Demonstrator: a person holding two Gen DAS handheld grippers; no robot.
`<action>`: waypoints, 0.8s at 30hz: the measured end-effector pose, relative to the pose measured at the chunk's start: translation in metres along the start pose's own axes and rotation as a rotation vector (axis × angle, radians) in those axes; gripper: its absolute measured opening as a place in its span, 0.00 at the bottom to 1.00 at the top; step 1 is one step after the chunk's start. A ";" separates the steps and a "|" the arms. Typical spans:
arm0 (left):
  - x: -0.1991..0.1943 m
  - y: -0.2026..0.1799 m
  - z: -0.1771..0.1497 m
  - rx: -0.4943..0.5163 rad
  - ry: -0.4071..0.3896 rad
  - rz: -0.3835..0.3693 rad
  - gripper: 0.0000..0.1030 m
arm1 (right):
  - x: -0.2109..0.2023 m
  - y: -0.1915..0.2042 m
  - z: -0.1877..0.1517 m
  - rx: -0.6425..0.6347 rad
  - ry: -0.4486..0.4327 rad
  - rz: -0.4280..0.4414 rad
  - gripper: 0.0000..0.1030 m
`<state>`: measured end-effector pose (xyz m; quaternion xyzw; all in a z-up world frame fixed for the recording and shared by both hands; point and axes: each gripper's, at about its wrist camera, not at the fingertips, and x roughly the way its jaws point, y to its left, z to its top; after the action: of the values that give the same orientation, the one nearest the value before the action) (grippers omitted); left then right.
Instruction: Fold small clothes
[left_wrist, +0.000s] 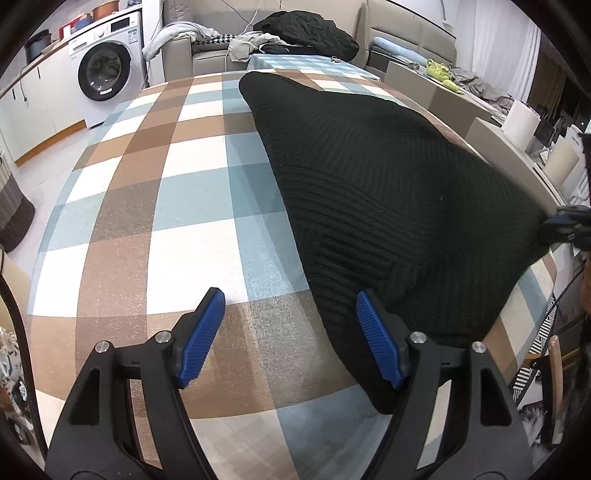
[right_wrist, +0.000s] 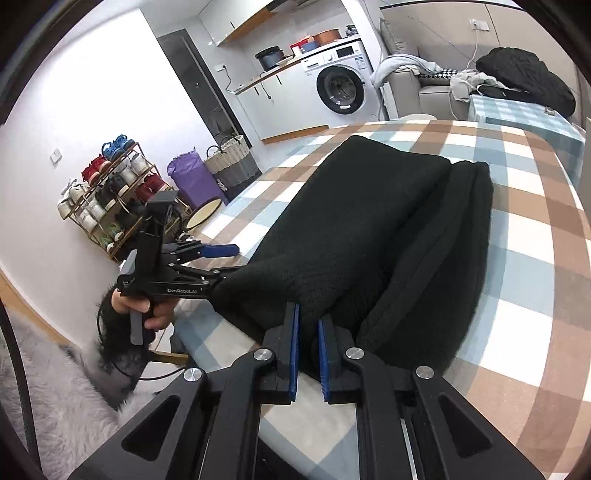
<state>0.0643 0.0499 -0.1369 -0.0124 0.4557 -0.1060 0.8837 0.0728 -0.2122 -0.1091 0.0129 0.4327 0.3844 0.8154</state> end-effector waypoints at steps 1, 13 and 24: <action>0.000 0.000 0.000 0.000 0.000 -0.001 0.70 | 0.006 -0.007 -0.004 0.014 0.039 -0.034 0.08; -0.026 -0.006 0.008 -0.044 -0.085 -0.136 0.70 | 0.014 -0.014 -0.014 0.030 0.061 -0.023 0.19; -0.006 -0.056 0.000 0.102 -0.038 -0.117 0.70 | 0.029 -0.020 0.002 0.144 -0.022 0.024 0.07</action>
<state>0.0508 -0.0039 -0.1255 0.0042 0.4314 -0.1804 0.8839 0.0964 -0.2070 -0.1353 0.0809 0.4502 0.3621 0.8122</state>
